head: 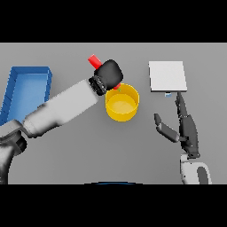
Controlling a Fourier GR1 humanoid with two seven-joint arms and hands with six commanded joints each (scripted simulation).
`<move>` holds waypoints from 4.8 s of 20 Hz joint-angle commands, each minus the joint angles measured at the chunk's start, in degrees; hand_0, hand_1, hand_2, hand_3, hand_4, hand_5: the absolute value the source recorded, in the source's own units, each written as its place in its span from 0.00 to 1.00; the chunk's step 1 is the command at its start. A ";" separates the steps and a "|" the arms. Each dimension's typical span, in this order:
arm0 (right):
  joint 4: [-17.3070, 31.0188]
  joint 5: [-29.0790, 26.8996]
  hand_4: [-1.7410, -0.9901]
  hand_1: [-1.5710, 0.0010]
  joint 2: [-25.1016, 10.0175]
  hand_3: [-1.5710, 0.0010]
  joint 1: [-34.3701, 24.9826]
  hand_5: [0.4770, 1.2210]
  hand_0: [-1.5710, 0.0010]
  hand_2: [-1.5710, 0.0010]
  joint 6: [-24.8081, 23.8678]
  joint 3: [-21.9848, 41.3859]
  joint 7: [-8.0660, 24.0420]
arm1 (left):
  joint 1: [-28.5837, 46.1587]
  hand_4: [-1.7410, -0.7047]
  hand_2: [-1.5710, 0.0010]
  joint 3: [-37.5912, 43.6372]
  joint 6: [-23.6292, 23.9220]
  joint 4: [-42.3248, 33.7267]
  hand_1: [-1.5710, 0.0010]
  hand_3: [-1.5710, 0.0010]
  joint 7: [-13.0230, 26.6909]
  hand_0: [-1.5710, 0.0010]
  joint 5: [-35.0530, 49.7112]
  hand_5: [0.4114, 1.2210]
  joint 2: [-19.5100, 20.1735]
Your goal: Pick up the red beaker and tilt it to pour out 1 green nut into yellow bowl. Pick up the yellow bowl and place it on the metallic measuring scale.
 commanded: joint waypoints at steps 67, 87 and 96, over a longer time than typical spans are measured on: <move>2.75 2.02 0.74 1.00 -2.51 1.00 -1.78 0.25 1.00 1.00 1.32 1.20 -3.78 | 31.44 0.60 0.39 21.44 36.77 -19.42 0.40 0.43 31.31 0.26 69.85 0.45 34.74; 2.05 10.20 0.68 1.00 -9.41 1.00 -7.75 0.31 1.00 1.00 7.50 6.74 -0.53 | 31.09 0.92 0.99 23.71 32.47 -19.74 0.99 0.99 25.61 0.99 73.73 0.36 35.44; 8.45 26.44 0.63 1.00 -19.60 1.00 -24.57 0.25 1.00 1.00 16.95 17.59 1.27 | 31.60 0.91 1.00 23.10 32.79 -20.35 1.00 1.00 25.28 1.00 73.71 0.38 34.93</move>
